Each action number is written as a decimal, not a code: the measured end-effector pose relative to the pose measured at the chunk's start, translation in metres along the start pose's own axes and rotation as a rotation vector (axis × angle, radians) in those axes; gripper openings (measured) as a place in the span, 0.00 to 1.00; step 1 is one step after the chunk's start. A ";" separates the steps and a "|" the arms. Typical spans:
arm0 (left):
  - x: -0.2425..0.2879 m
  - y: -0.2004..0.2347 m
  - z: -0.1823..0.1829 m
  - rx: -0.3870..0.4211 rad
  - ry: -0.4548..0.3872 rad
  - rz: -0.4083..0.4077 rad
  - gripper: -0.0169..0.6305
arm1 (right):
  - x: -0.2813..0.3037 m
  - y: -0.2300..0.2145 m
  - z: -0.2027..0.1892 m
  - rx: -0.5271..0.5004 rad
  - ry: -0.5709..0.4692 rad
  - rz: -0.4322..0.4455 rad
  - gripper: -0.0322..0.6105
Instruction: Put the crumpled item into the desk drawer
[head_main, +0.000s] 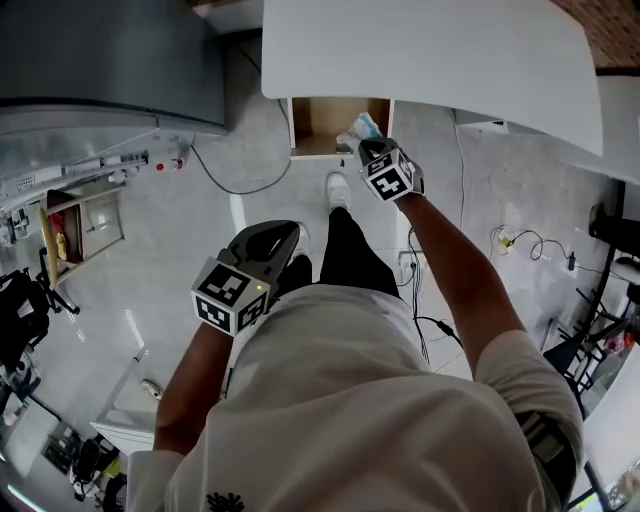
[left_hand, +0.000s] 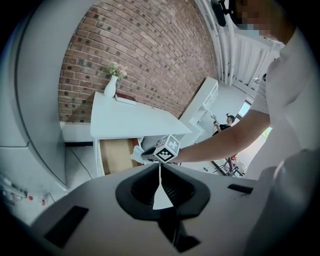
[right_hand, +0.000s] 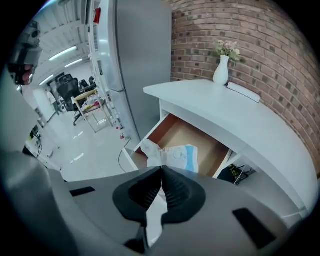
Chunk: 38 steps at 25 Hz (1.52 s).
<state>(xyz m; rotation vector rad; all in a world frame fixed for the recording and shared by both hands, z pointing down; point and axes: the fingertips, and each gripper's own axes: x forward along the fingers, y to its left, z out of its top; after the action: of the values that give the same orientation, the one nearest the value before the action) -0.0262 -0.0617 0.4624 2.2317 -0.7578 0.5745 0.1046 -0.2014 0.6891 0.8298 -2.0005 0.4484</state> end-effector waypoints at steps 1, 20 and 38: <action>0.003 0.002 0.003 -0.009 0.001 0.004 0.07 | 0.009 -0.005 -0.001 -0.007 0.013 0.006 0.10; 0.055 0.028 0.018 -0.118 0.054 0.077 0.07 | 0.135 -0.059 -0.046 -0.065 0.203 0.058 0.10; 0.062 0.021 0.004 -0.187 0.069 0.106 0.07 | 0.155 -0.066 -0.065 -0.113 0.351 0.034 0.10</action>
<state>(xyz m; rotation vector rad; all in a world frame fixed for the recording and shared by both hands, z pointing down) 0.0063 -0.0985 0.5063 2.0003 -0.8618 0.6025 0.1326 -0.2690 0.8544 0.6010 -1.6991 0.4620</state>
